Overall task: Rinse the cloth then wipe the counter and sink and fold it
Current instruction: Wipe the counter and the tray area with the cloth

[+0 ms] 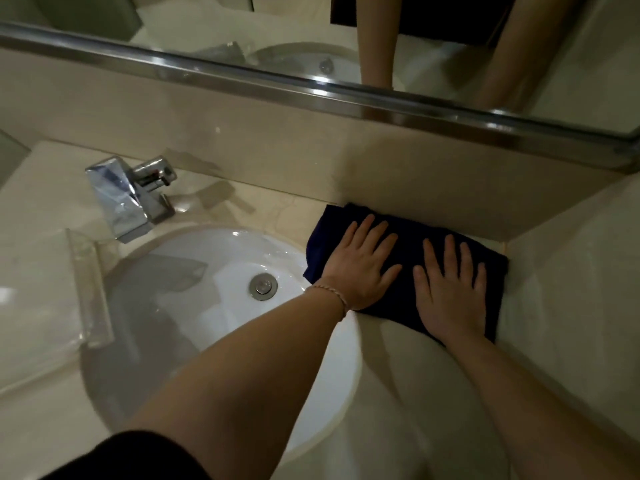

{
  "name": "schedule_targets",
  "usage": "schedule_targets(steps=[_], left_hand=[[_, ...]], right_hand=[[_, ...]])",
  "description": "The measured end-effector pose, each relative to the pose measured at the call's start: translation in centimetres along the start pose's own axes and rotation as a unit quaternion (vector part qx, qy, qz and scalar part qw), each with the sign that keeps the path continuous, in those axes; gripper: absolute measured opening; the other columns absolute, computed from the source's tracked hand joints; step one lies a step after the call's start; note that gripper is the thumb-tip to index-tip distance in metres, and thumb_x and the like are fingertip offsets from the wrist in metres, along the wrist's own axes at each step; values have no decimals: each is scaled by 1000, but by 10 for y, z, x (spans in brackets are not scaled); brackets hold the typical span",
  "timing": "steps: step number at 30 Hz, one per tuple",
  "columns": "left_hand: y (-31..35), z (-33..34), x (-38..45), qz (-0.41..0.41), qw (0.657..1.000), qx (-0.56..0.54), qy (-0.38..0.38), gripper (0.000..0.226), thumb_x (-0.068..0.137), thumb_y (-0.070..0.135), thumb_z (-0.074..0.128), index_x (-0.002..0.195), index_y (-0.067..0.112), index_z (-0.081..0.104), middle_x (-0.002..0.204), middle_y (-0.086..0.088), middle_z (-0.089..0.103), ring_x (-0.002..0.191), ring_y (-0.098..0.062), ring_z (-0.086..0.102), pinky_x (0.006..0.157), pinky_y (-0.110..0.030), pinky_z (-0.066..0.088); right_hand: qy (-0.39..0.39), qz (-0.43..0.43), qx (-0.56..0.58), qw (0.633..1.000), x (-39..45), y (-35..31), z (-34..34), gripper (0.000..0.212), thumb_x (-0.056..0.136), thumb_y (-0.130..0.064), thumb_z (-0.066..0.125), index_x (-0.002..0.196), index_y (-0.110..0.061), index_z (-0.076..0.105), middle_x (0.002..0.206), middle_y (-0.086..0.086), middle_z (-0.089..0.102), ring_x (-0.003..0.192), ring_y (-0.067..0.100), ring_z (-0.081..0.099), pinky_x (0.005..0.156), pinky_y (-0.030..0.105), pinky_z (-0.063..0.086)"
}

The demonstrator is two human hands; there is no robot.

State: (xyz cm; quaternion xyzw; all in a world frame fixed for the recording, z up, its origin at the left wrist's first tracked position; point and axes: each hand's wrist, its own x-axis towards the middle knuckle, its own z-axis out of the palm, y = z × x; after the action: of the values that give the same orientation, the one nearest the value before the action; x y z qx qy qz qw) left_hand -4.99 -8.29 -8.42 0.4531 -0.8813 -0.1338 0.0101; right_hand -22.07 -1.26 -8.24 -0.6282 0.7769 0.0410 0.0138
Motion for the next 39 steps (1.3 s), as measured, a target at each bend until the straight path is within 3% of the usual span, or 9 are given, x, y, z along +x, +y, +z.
schedule_targets(steps=[7,14,20,26,29,32,35,39], left_hand=[[-59,-13,-20,6,1000,18,3,66,106,59,21,162,25,22,170,-2,14,158,-24,1,127,-43,-5],[-133,-24,-47,-34,999,11,25,65,105,61,18,162,29,19,171,3,11,158,-21,1,128,-43,-2],[-182,-20,-72,-91,990,31,103,58,107,49,19,158,27,34,166,0,28,156,-26,19,126,-47,13],[-178,-19,-69,-140,983,17,116,58,105,50,19,157,29,36,166,1,30,155,-26,19,126,-48,13],[-173,-19,-67,-152,981,18,121,59,104,51,18,156,30,37,166,2,30,155,-26,20,126,-48,13],[-163,-22,-63,-177,980,-3,88,66,101,56,7,160,32,25,170,4,15,158,-24,5,127,-46,1],[-148,-22,-53,-215,974,-40,59,62,105,53,8,163,30,11,171,4,-3,157,-23,-11,125,-47,-11],[-120,-19,-44,-211,976,-53,33,60,107,50,10,163,28,5,171,2,-9,156,-27,-17,122,-49,-15]], right_hand=[[-9,5,11,1000,-2,-60,-4,69,100,-55,3,159,-25,23,165,13,21,152,34,16,120,57,15],[-2,-28,7,1000,15,-131,-7,67,101,-53,10,159,-24,24,164,15,23,151,37,19,119,58,16],[-8,-67,-19,998,32,-178,-7,65,102,-51,2,161,-26,15,165,17,20,151,41,16,120,59,15],[5,-80,-20,997,36,-187,-7,65,102,-51,11,159,-23,24,160,21,29,147,44,25,116,61,22],[1,-75,-15,997,36,-185,-9,64,103,-52,9,160,-26,20,162,19,26,148,43,23,117,59,21],[-11,-83,-7,996,38,-184,-10,62,103,-53,12,160,-28,14,164,17,20,150,41,18,119,57,17],[4,-99,18,995,37,-173,-10,61,104,-54,19,158,-28,26,162,15,29,148,38,26,118,55,22],[-2,-143,42,989,34,-136,-7,62,103,-55,15,157,-28,30,164,7,27,150,29,26,119,50,23]])
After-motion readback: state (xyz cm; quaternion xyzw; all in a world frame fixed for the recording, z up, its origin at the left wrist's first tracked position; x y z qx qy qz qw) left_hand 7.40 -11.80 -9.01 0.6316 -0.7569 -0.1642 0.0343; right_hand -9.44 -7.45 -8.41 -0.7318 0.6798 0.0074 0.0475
